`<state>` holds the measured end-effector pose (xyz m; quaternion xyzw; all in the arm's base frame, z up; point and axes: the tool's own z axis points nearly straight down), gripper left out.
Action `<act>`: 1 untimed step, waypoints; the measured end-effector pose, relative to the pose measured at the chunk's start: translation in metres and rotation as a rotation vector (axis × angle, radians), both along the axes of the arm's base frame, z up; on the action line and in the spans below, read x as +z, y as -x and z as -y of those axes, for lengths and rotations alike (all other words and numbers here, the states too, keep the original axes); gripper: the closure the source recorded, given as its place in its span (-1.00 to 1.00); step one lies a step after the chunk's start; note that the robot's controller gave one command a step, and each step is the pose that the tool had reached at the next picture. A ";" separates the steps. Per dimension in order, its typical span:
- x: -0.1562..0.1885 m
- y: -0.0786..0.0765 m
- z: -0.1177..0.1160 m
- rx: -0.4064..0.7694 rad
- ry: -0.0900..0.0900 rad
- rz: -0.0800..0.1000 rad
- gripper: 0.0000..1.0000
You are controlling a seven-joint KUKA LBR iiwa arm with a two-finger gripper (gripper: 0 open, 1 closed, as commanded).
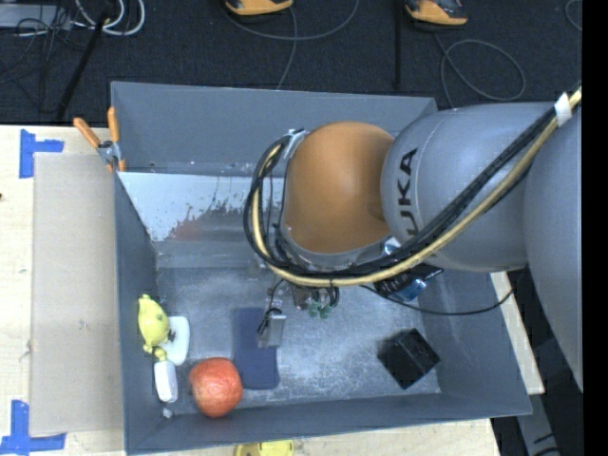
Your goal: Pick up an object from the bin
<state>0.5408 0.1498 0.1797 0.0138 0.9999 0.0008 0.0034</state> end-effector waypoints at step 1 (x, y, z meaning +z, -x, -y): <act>-0.070 0.038 -0.002 0.027 0.001 -0.007 -1.00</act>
Offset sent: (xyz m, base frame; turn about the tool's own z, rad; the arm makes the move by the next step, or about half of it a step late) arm -0.0521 0.0092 0.0538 -0.0204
